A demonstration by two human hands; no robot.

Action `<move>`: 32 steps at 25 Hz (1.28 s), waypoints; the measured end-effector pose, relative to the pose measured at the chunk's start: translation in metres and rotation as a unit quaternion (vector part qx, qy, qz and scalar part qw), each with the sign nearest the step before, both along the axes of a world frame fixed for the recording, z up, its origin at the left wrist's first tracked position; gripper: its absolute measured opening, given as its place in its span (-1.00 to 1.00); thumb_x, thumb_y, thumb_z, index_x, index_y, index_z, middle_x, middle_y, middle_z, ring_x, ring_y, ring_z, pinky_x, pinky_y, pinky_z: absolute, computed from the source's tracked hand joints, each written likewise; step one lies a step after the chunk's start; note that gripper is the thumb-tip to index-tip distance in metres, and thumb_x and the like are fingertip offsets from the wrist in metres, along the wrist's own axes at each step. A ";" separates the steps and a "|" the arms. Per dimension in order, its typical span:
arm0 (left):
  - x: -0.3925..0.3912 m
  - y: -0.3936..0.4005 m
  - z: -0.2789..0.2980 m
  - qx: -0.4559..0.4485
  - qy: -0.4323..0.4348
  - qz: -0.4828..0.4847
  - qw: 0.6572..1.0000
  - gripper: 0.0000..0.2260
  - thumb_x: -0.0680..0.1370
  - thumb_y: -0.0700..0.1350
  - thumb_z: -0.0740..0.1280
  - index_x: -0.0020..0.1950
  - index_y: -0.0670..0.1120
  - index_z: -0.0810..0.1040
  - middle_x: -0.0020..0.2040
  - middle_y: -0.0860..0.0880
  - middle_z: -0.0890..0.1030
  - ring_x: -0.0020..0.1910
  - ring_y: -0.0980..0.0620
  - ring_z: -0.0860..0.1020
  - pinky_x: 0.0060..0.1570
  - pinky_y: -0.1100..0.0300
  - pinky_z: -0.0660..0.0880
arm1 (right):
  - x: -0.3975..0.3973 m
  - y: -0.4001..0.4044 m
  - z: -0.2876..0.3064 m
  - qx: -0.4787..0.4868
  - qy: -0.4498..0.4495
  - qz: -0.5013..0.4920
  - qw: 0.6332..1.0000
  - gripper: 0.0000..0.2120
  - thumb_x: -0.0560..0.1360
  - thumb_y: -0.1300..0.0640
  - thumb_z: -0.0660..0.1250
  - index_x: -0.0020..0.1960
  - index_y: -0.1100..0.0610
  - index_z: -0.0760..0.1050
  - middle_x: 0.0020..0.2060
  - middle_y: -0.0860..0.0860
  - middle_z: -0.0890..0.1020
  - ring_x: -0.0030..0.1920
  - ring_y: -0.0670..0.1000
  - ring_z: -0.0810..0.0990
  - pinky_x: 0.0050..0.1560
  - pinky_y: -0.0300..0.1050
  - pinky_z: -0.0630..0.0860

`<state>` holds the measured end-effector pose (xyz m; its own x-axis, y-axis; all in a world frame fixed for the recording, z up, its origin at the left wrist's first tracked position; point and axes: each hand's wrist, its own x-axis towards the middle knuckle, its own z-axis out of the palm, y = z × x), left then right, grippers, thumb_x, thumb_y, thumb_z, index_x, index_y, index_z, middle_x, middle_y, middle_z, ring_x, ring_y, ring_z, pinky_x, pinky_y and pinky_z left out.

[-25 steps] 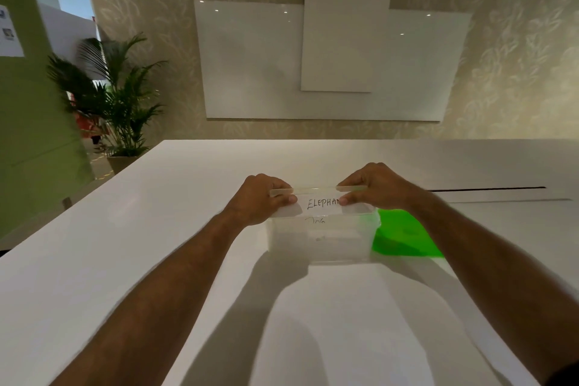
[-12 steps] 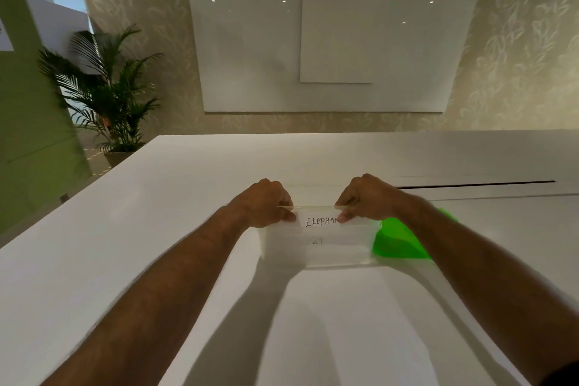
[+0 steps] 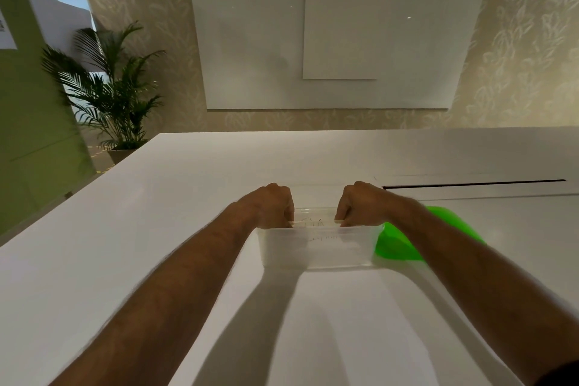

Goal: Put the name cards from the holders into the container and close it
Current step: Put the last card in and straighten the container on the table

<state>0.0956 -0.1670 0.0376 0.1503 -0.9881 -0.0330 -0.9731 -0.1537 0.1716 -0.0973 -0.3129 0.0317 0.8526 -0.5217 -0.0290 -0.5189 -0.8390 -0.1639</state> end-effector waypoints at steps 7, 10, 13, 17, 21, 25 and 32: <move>0.000 -0.001 0.000 0.005 0.013 -0.008 1.000 -0.86 0.45 -0.15 0.45 -0.01 -0.06 0.73 0.00 -0.01 0.72 -0.02 0.01 0.66 0.07 0.08 0.61 | 0.000 0.002 0.000 0.031 -0.023 -0.009 0.999 -0.75 0.30 0.12 0.53 -0.02 0.03 0.71 -0.08 -0.10 0.74 -0.15 -0.17 0.64 -0.15 -0.37 0.46; 0.005 0.006 -0.001 -0.043 0.077 -0.004 0.996 -0.74 0.41 -0.10 0.55 0.08 -0.10 0.70 0.03 -0.02 0.71 -0.01 0.04 0.65 0.09 0.15 0.59 | -0.011 0.007 0.003 0.107 -0.149 -0.038 0.982 -0.54 0.22 0.02 0.64 0.08 0.09 0.68 -0.09 -0.11 0.70 -0.06 -0.14 0.68 0.01 -0.35 0.53; 0.011 0.022 -0.009 -0.192 0.176 0.027 0.965 -0.61 0.43 0.01 0.54 0.22 -0.06 0.64 0.18 0.01 0.66 0.15 0.09 0.59 0.22 0.14 0.51 | -0.023 0.018 -0.007 0.116 -0.393 -0.107 0.906 -0.51 0.31 -0.12 0.56 0.15 0.08 0.64 -0.03 -0.16 0.66 -0.03 -0.22 0.65 0.04 -0.45 0.48; 0.013 0.043 -0.037 -0.321 0.368 0.154 0.859 -0.40 0.48 0.16 0.43 0.44 -0.06 0.43 0.42 0.01 0.49 0.40 0.04 0.43 0.39 -0.02 0.39 | -0.036 0.027 -0.037 0.204 -0.487 -0.275 0.803 -0.45 0.42 -0.28 0.36 0.25 0.06 0.53 0.13 -0.02 0.62 0.17 -0.02 0.57 0.19 -0.09 0.49; 0.009 0.052 -0.062 -0.254 0.530 0.181 0.788 -0.17 0.44 0.42 0.27 0.52 -0.10 0.30 0.50 -0.12 0.38 0.47 -0.12 0.36 0.46 -0.18 0.27 | -0.037 0.029 -0.057 0.373 -0.514 -0.318 0.704 -0.46 0.50 -0.22 0.30 0.23 0.21 0.53 0.19 0.18 0.61 0.22 0.19 0.56 0.29 0.17 0.45; -0.009 0.054 -0.067 -0.240 0.604 0.169 0.741 -0.06 0.32 0.56 0.19 0.56 0.05 0.25 0.54 0.02 0.33 0.50 -0.04 0.31 0.48 -0.15 0.23 | -0.025 0.048 -0.059 0.428 -0.531 -0.301 0.667 -0.47 0.57 -0.19 0.22 0.32 0.20 0.49 0.27 0.18 0.58 0.27 0.20 0.55 0.33 0.27 0.42; -0.027 0.078 -0.066 -0.305 0.606 0.219 0.702 -0.19 0.42 0.48 0.10 0.56 0.05 0.25 0.53 0.07 0.33 0.50 0.02 0.30 0.50 -0.09 0.21 | -0.023 0.085 -0.058 0.443 -0.557 -0.303 0.634 -0.45 0.60 -0.19 0.15 0.42 0.16 0.40 0.36 0.13 0.49 0.36 0.17 0.46 0.41 0.23 0.35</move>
